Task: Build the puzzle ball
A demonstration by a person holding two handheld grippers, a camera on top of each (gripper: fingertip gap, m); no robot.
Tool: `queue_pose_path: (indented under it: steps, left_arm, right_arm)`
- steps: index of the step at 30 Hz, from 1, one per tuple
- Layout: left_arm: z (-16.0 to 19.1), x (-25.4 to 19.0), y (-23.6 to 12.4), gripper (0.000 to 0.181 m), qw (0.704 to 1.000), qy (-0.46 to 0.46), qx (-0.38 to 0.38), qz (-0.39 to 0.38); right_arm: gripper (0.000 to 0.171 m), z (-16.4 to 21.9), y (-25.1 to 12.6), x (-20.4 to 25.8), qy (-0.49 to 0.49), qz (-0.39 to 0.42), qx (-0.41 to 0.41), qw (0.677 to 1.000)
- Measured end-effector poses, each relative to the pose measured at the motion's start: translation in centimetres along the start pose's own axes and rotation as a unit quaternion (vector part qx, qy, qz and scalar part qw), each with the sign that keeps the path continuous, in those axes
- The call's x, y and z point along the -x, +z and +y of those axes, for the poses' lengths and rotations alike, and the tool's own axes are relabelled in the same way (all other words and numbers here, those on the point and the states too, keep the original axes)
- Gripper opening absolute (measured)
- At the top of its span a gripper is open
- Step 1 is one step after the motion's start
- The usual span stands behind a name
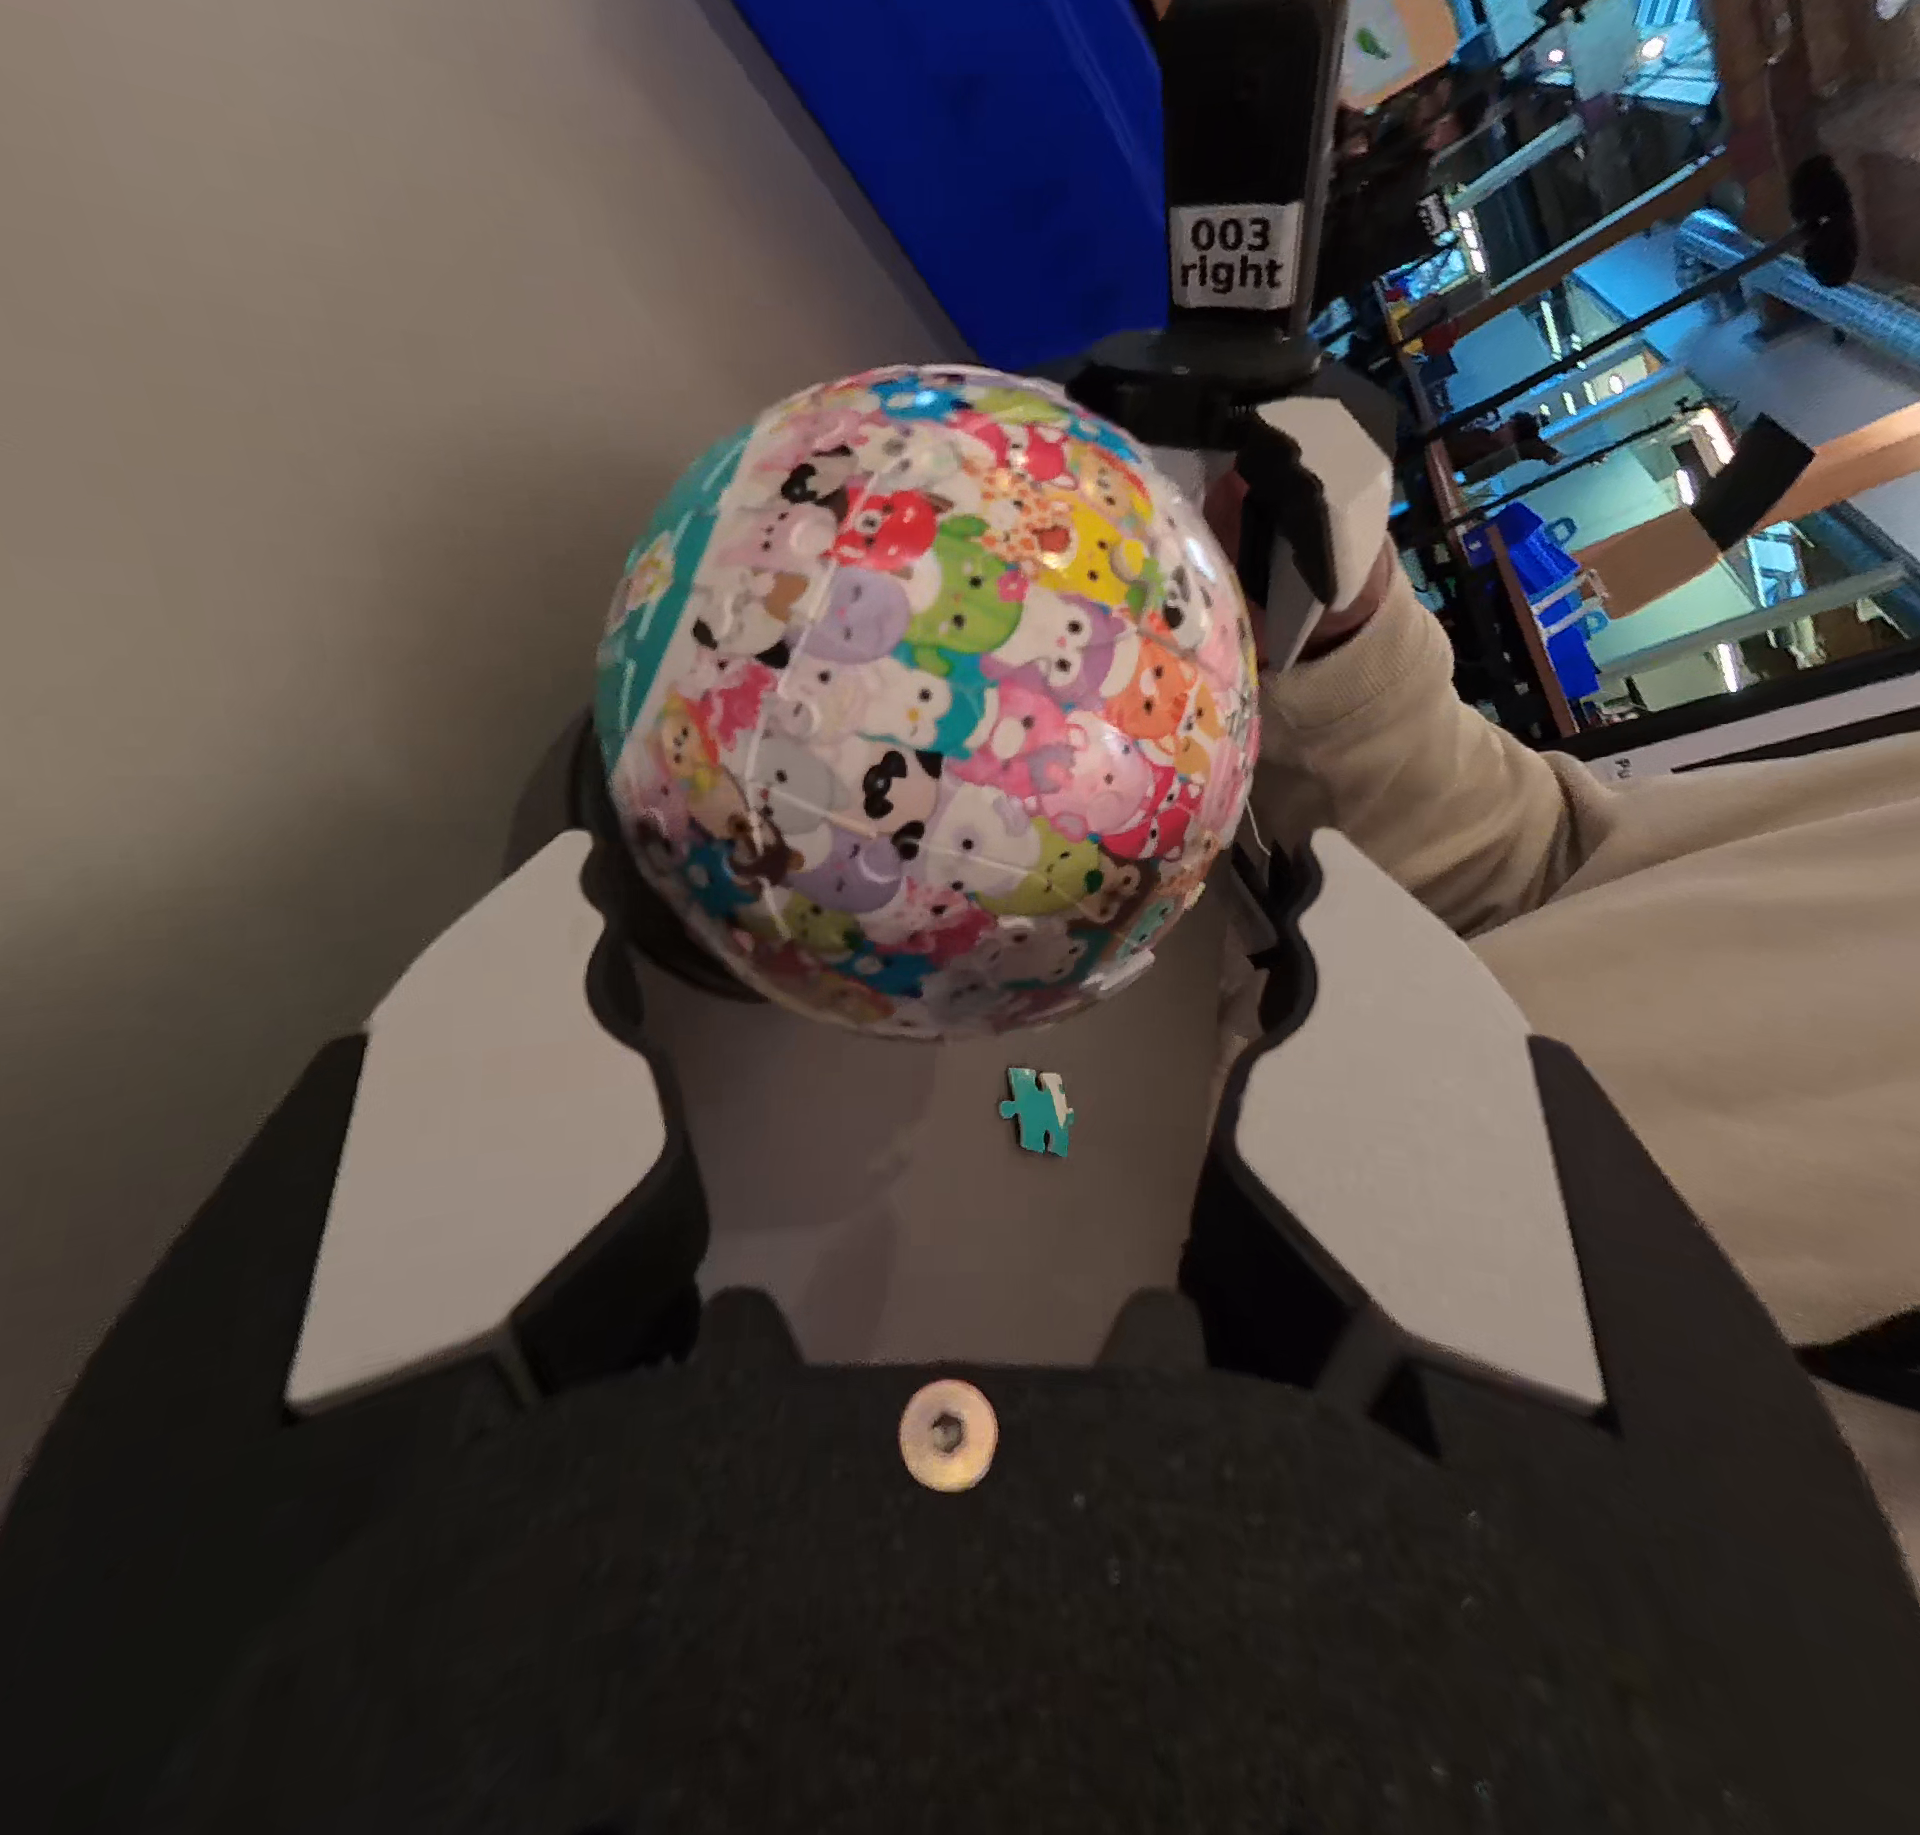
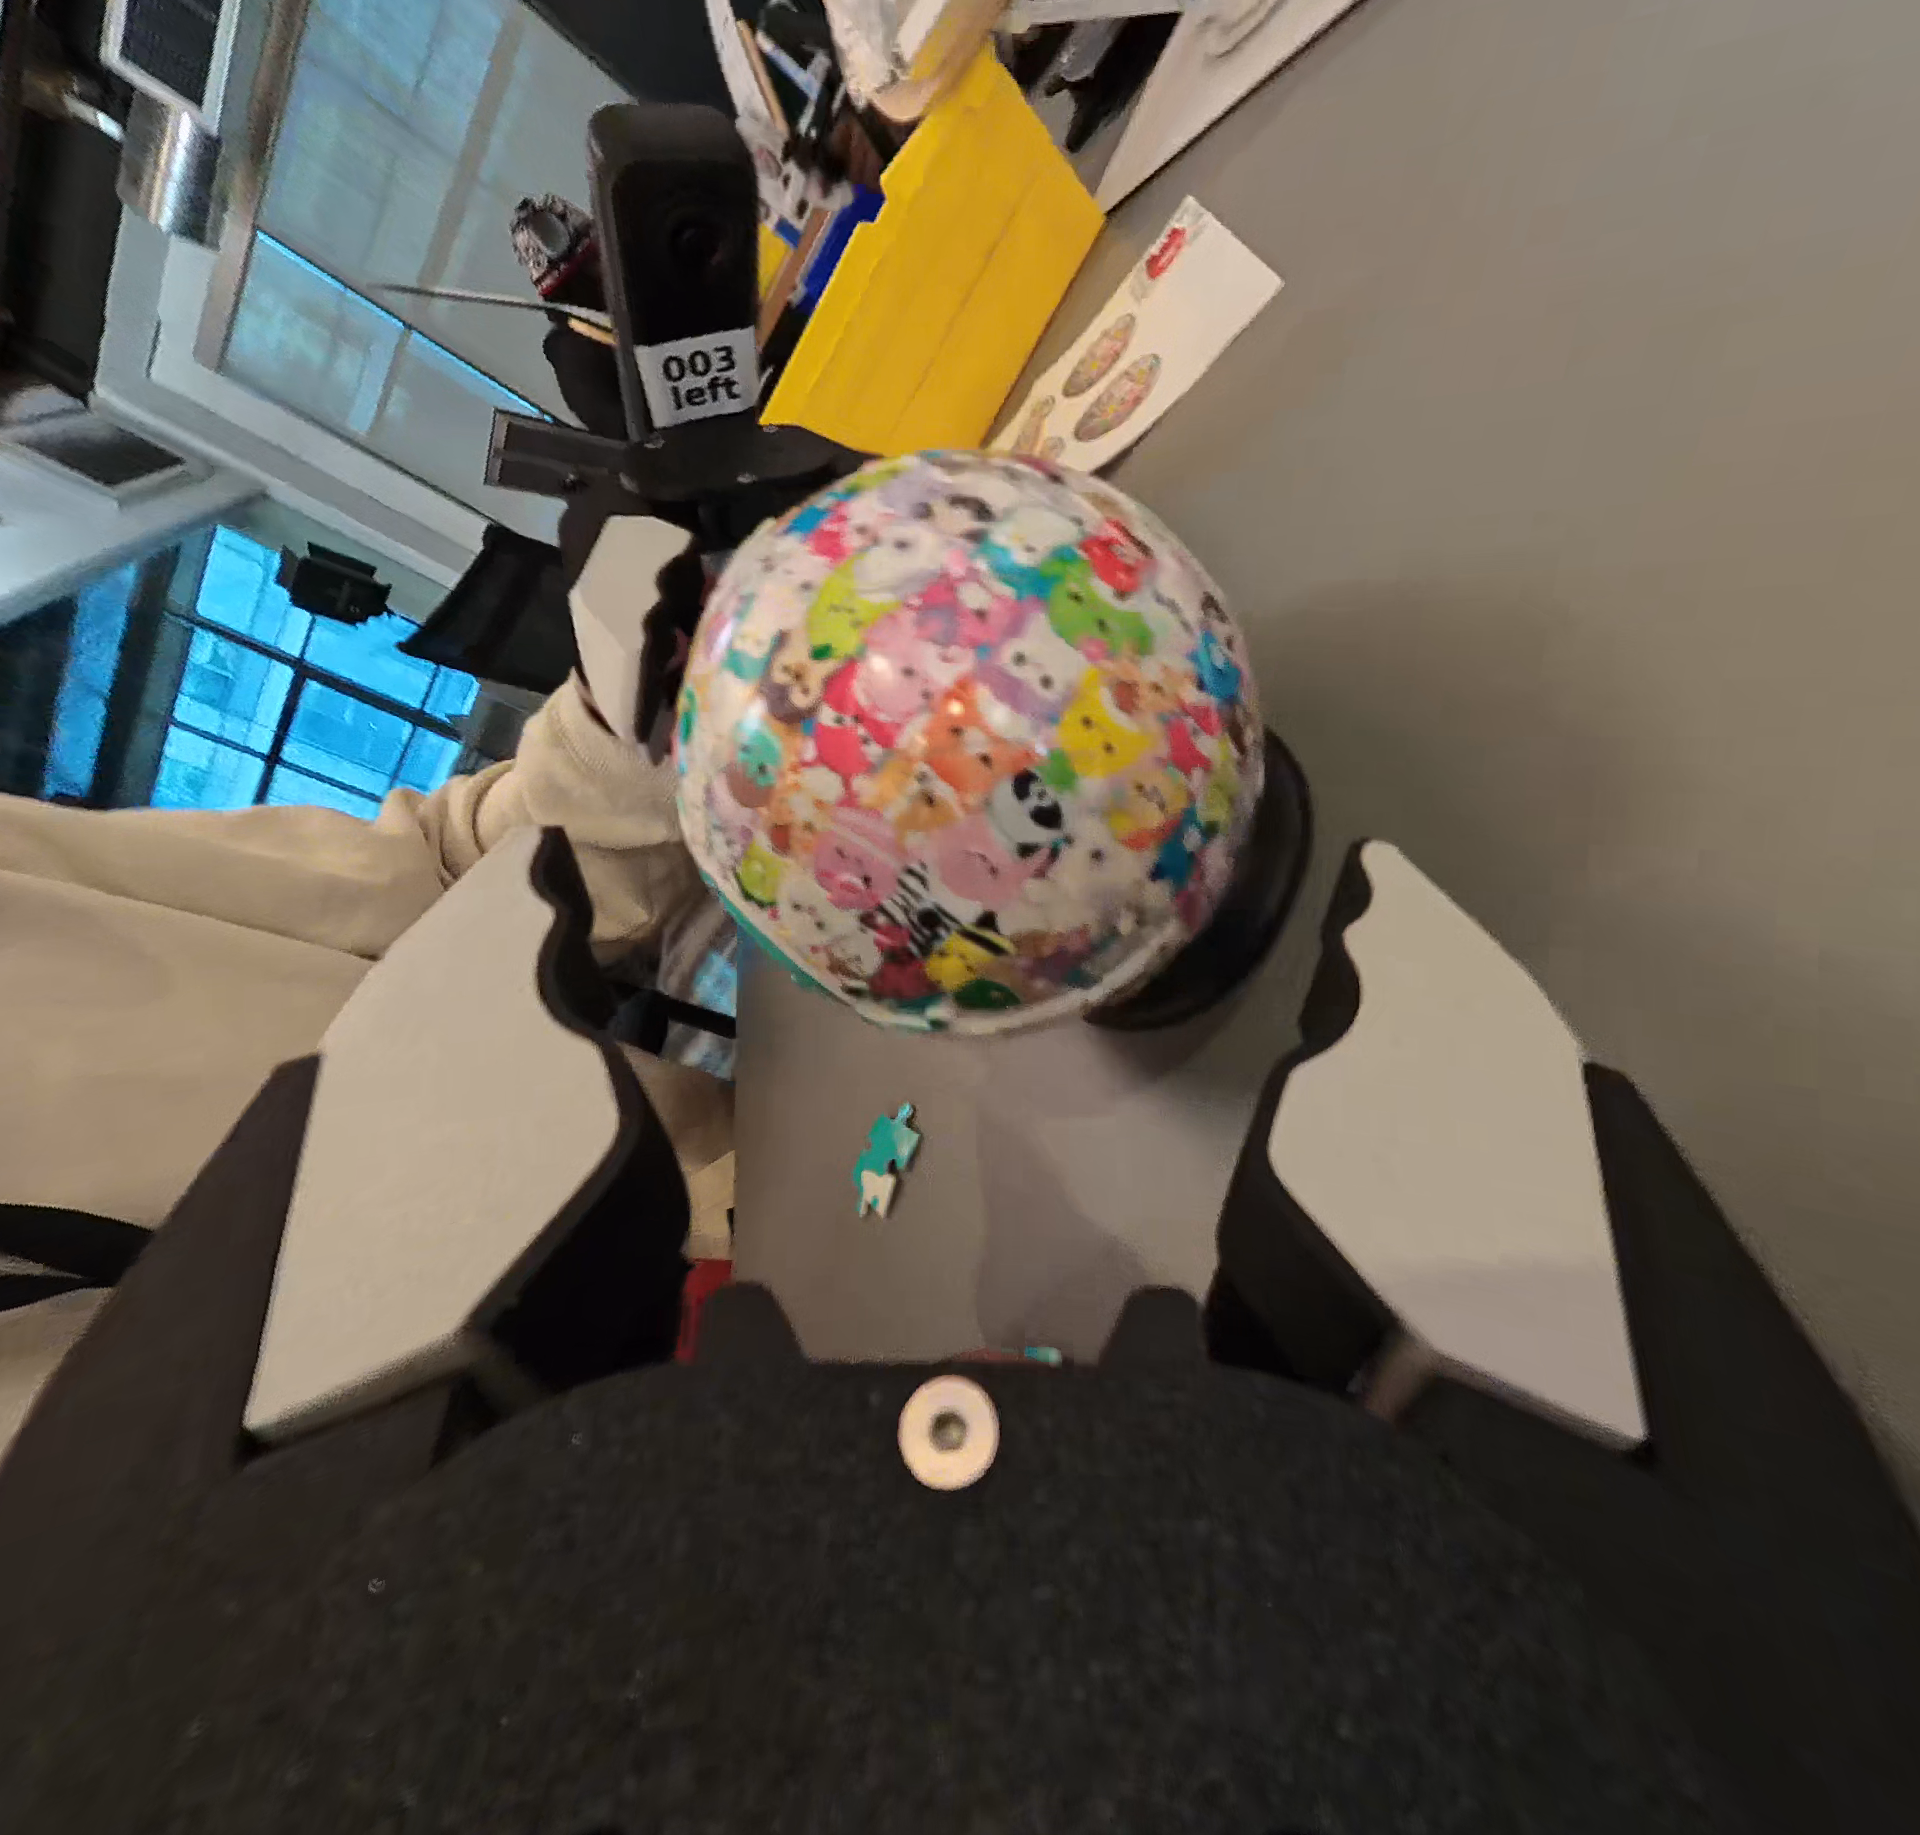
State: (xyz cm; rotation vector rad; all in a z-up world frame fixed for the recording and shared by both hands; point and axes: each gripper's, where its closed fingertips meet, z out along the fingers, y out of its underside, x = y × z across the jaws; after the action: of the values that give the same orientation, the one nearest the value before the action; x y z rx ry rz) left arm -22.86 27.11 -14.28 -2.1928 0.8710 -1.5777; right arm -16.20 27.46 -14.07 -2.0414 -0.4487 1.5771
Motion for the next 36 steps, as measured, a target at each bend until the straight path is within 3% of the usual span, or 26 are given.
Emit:
queue_pose_path:
  steps: [11,18,27,33,36]
  left_arm:
    - [0.3,-0.5,1.8,0.131,0.998,-0.029,0.03,-0.04]
    - [-1.0,-0.3,1.7,0.127,0.999,-0.014,0.001,-0.047]
    - [0.5,0.6,1.2,0.115,0.999,-0.032,-0.015,-0.042]
    - [0.9,0.3,1.9,0.115,0.998,-0.062,-0.023,-0.014]
    - [0.9,0.3,1.9,0.115,0.998,-0.062,-0.024,-0.019]
  right_arm:
    - [0.127,1.7,2.2,0.7,0.104,-0.042,0.026,0.993]
    - [0.125,0.3,2.8,0.2,0.046,0.024,0.023,0.998]
    - [0.12,-0.8,1.4,-1.0,-0.045,0.068,0.018,0.997]
    - [0.119,1.3,2.3,-0.3,0.047,-0.027,0.054,0.997]
    - [0.13,1.4,3.1,0.0,0.061,-0.03,0.051,0.996]
